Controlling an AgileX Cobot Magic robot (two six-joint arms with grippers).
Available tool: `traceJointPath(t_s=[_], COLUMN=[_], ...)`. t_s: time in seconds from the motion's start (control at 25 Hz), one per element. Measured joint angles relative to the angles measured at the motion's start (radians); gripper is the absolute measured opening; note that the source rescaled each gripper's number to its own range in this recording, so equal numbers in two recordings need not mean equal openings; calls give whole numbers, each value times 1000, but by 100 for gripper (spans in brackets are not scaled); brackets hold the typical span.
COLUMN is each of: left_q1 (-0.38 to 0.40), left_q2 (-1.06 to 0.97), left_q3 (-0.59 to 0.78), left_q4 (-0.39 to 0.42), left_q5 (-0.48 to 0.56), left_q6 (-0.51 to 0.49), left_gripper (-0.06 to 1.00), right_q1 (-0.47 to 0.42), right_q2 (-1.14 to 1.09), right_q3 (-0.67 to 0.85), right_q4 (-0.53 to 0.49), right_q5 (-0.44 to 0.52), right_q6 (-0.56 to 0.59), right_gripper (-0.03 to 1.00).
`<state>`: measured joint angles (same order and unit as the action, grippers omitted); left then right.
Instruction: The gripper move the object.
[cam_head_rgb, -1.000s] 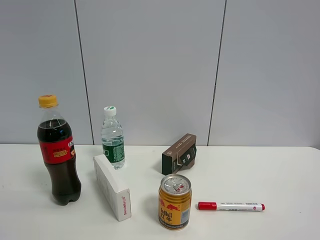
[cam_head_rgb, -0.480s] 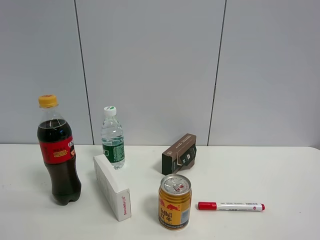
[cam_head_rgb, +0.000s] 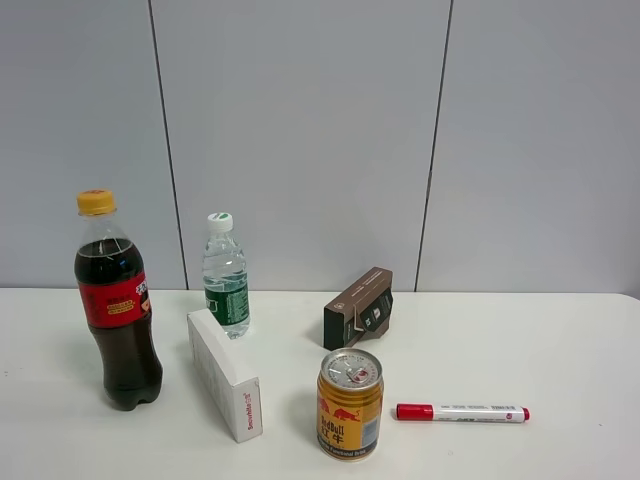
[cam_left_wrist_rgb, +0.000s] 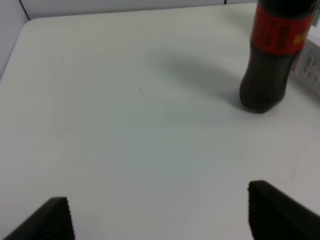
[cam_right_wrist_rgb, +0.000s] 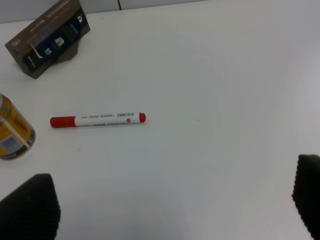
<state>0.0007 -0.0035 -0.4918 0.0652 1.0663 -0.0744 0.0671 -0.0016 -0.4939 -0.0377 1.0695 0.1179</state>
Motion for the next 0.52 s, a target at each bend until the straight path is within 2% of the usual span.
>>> traceJointPath(t_s=[0.52], left_q1=[0], left_q2=[0], left_q3=[0], left_q4=[0], left_q5=[0], left_q6=[-1], left_gripper=[100], right_q1=[0], right_q2=[0], right_q3=[0], right_q4=[0], right_q5=[0], right_q6=[0], right_gripper=[100])
